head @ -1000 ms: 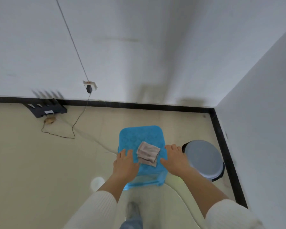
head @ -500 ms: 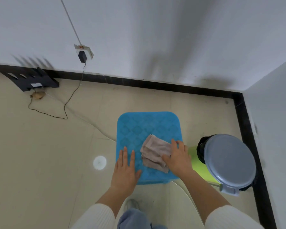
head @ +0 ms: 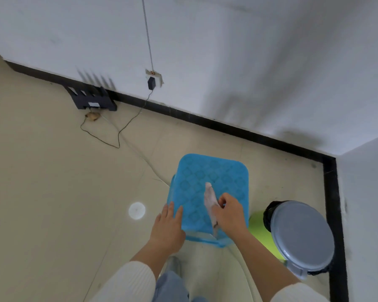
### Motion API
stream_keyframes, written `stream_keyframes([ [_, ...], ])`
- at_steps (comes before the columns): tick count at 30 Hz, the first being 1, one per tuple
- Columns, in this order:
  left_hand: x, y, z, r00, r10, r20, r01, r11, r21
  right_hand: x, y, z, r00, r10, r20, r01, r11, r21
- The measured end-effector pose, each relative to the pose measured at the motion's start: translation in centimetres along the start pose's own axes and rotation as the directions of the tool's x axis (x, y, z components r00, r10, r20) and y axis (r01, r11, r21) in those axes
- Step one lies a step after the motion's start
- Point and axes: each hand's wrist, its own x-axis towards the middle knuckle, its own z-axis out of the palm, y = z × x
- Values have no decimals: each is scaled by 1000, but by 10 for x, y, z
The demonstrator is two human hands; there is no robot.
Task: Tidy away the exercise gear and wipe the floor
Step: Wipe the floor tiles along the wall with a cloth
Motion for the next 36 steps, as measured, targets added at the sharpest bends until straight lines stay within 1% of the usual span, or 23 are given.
stream_keyframes([
  [2,-37,-3,-13,998,-65,-27,62,995,-77,-28,-25,-7,998,-29,59,26,998,53],
  [4,-77,-6,-29,987,-142,-81,128,980,-155,-58,-48,-13,992,-71,102,69,997,18],
  [6,-121,-10,-42,964,-216,-157,178,958,-226,-91,-68,-17,975,-151,165,161,985,-53],
  [9,-194,-22,-50,909,-340,-241,263,917,-301,-148,-99,-15,900,-298,319,350,929,-119],
  [11,-244,-36,-45,862,-433,-264,336,877,-343,-186,-120,-7,844,-370,389,449,883,-134],
  [13,-296,-53,-33,799,-538,-270,410,815,-410,-224,-140,9,776,-436,456,541,832,-125],
  [17,-411,-90,1,640,-724,-258,524,657,-542,-315,-173,50,577,-553,601,734,674,-85],
  [19,-469,-108,21,558,-789,-257,557,586,-588,-368,-187,74,459,-597,658,808,588,-30],
  [21,-527,-126,44,469,-844,-259,575,514,-636,-425,-198,99,337,-602,724,850,525,40],
  [24,-617,-154,86,312,-914,-259,580,399,-710,-520,-208,142,173,-598,783,887,441,141],
  [27,-714,-182,137,153,-961,-231,578,277,-767,-628,-206,192,15,-593,805,914,335,230],
  [29,-780,-196,177,67,-977,-203,577,205,-791,-704,-197,224,-73,-574,816,920,277,277],
  [33,-921,-216,266,-70,-989,-133,616,62,-786,-871,-162,282,-202,-519,831,885,268,382],
  [36,-1020,-220,329,-214,-976,-46,606,-96,-790,-991,-135,313,-347,-445,825,857,205,472],
])
